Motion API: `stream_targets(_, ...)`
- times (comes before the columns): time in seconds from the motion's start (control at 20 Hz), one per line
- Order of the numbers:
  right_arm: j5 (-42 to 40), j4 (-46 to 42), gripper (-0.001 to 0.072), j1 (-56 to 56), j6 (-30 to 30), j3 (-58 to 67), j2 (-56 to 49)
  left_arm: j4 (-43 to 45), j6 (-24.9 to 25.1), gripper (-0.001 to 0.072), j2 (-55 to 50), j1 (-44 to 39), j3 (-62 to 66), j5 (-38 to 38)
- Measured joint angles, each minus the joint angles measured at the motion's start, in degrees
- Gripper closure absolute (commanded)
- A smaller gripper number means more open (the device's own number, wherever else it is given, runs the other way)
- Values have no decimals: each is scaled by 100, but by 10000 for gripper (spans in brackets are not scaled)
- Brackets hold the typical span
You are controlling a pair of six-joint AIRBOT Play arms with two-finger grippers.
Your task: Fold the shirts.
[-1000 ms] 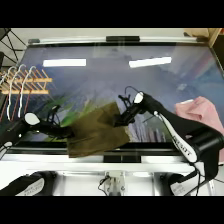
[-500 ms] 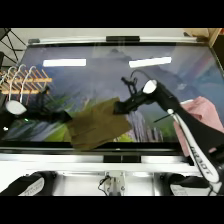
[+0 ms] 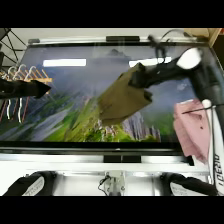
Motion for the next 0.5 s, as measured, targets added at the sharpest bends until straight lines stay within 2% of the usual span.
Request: stream_targets(0.5,1480,-1904,636,-1788,726,2120,42,7,17,103,35,42,-79,-234)
